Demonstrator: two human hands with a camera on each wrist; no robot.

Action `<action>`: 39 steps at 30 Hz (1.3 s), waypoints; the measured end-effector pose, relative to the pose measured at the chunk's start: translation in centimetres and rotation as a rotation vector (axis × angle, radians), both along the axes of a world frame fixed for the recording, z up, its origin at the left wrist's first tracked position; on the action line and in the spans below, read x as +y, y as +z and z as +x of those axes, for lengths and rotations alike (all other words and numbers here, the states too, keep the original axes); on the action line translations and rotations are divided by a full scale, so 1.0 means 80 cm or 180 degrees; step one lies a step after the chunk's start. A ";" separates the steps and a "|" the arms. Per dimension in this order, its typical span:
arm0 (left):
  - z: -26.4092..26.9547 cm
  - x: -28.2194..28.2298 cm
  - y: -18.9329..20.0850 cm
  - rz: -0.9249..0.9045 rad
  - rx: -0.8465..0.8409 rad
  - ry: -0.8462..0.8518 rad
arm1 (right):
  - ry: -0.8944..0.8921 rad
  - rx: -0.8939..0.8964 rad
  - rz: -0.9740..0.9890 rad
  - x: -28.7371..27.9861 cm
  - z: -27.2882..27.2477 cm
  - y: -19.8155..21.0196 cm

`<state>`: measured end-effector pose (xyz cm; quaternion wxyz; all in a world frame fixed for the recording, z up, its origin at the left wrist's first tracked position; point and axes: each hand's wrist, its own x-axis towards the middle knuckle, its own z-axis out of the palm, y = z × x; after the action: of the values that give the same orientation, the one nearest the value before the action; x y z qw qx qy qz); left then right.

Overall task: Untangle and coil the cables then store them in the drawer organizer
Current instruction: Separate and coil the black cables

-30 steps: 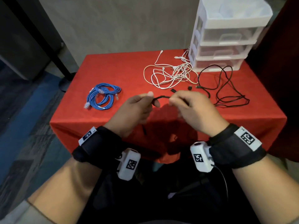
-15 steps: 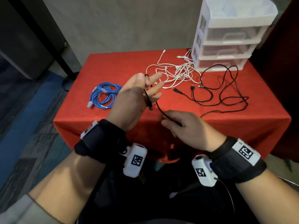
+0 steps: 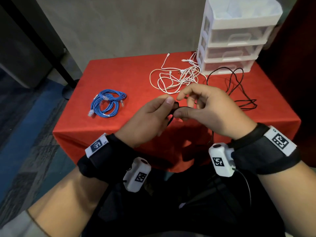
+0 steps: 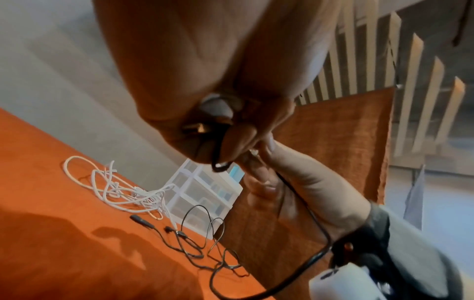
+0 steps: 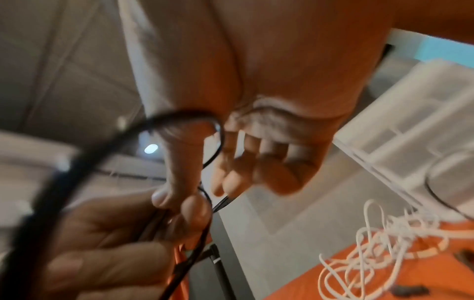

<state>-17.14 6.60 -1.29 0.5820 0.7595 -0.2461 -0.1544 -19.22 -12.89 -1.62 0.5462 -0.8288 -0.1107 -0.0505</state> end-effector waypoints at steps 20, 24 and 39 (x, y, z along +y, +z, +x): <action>0.019 0.021 -0.011 0.0008 0.1053 0.0259 | -0.0038 0.0015 -0.0148 0.015 0.013 -0.034; 0.018 0.022 -0.018 0.0229 0.0491 0.0239 | 0.0282 0.0457 0.0406 0.018 0.009 -0.032; 0.021 0.020 -0.029 0.0018 0.0163 0.0264 | -0.0096 0.0257 0.0441 0.022 0.008 -0.023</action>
<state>-15.44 8.20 -3.58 0.5919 0.7665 -0.1990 -0.1503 -18.56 -11.14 -3.46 0.6054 -0.7919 -0.0723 -0.0328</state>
